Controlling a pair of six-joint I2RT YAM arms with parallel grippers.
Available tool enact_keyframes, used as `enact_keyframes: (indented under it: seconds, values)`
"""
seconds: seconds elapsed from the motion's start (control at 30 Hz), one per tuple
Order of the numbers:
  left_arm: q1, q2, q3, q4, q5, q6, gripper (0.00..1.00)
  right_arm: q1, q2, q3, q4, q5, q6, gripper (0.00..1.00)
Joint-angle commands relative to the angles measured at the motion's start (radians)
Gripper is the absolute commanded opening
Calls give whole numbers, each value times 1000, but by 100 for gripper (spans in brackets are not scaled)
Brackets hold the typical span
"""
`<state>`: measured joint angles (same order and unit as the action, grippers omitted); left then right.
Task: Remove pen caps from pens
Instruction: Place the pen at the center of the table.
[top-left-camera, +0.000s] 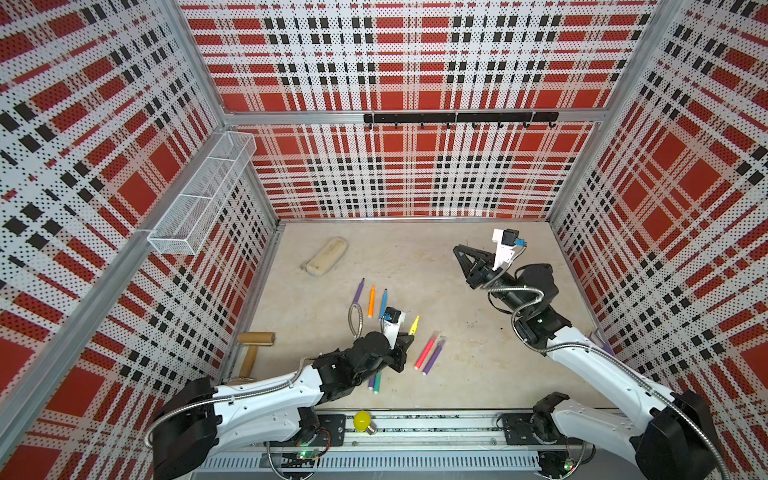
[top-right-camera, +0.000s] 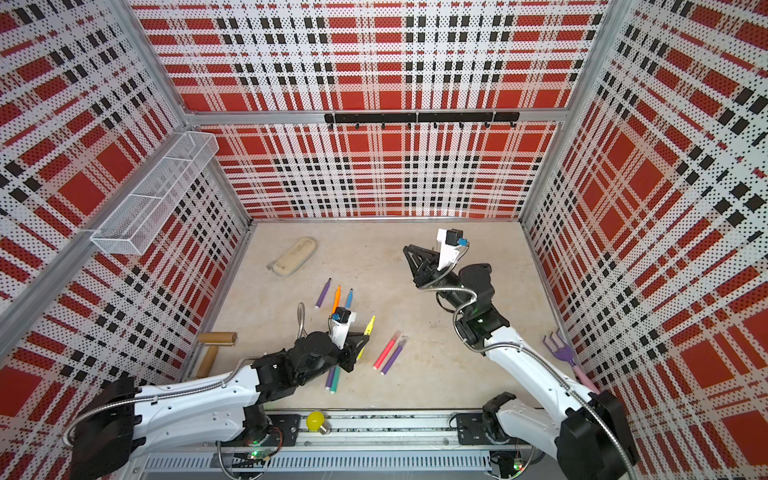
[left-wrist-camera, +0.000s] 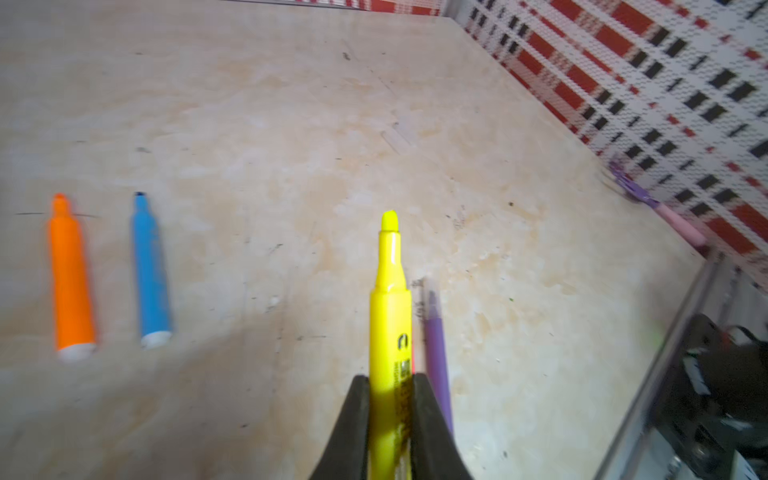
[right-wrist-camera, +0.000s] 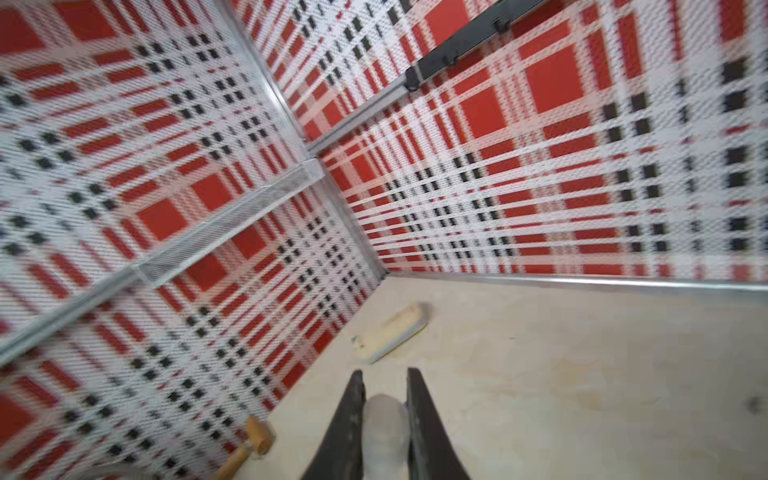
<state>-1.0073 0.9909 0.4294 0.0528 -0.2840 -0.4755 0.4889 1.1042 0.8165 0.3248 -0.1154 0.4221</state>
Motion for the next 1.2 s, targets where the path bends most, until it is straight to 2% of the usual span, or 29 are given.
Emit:
enact_keyframes:
  seconds: [0.0,0.07,0.13,0.27,0.43,0.6,0.7,1.17]
  values:
    - [108,-38,73,-142,-99,-29,4,-1,21,80,-361,311,-252,0]
    - [205,-29,92,-167,-62,-18,4,-1,32,57,-409,416,-306,0]
    - [289,1,101,-152,-5,-3,5,-2,55,47,-448,461,-321,0]
    - [402,132,144,-91,100,33,6,-2,115,53,-461,408,-319,0]
    - [467,332,226,-47,153,75,7,-1,141,61,-468,403,-324,0]
    - [505,497,316,-40,182,109,8,-1,190,90,-514,479,-339,0]
    - [519,552,347,-54,181,117,9,-1,210,74,-467,471,-339,0]
    - [557,646,358,-38,210,130,22,-1,206,68,-450,486,-342,1]
